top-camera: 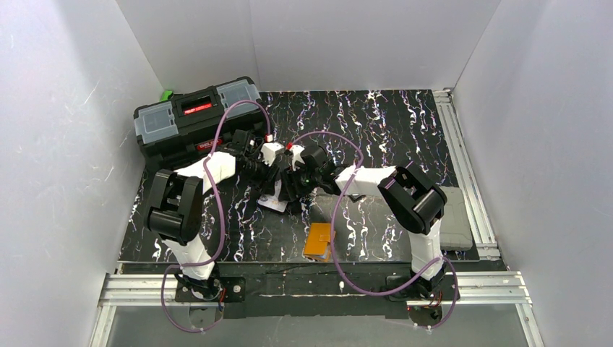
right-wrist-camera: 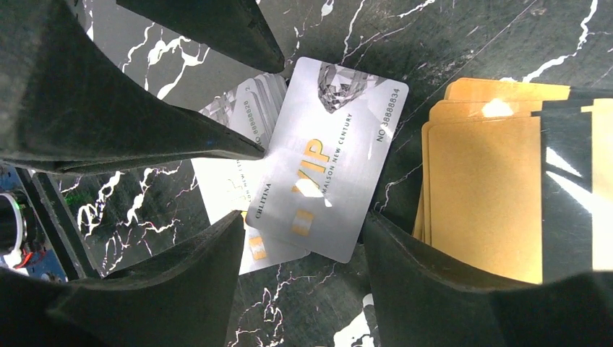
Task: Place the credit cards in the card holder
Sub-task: Pick up the credit card from the center of the board.
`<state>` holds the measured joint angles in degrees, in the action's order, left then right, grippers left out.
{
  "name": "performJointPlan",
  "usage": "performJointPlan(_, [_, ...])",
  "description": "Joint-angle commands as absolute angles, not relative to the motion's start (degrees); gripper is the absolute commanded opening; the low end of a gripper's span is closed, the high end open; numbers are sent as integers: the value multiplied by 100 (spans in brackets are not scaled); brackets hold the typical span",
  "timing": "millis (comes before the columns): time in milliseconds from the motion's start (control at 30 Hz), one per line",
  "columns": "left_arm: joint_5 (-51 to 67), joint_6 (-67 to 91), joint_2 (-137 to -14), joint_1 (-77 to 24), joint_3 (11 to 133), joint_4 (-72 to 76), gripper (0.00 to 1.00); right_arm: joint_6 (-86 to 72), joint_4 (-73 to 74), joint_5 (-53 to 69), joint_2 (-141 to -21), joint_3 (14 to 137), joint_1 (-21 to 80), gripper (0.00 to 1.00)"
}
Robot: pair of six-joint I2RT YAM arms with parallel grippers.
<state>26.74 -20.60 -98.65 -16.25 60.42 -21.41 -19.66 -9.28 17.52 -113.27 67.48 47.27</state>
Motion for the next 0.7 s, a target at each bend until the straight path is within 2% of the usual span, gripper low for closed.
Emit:
performJointPlan(0, [2445,-2375,-9871,-1769,5845,-2157,45,-2068,-1245,1919,-11167,6558,4755,68])
performJointPlan(433, [2365,-2497,-9838,-1859,5774,-2116,45,-3497,-2544,2892,-11256,5988,4184,63])
performJointPlan(667, [2368,-2540,-9823,-1862,5787,-2146,45,-3842,-2812,3069,-11341,5924,4175,54])
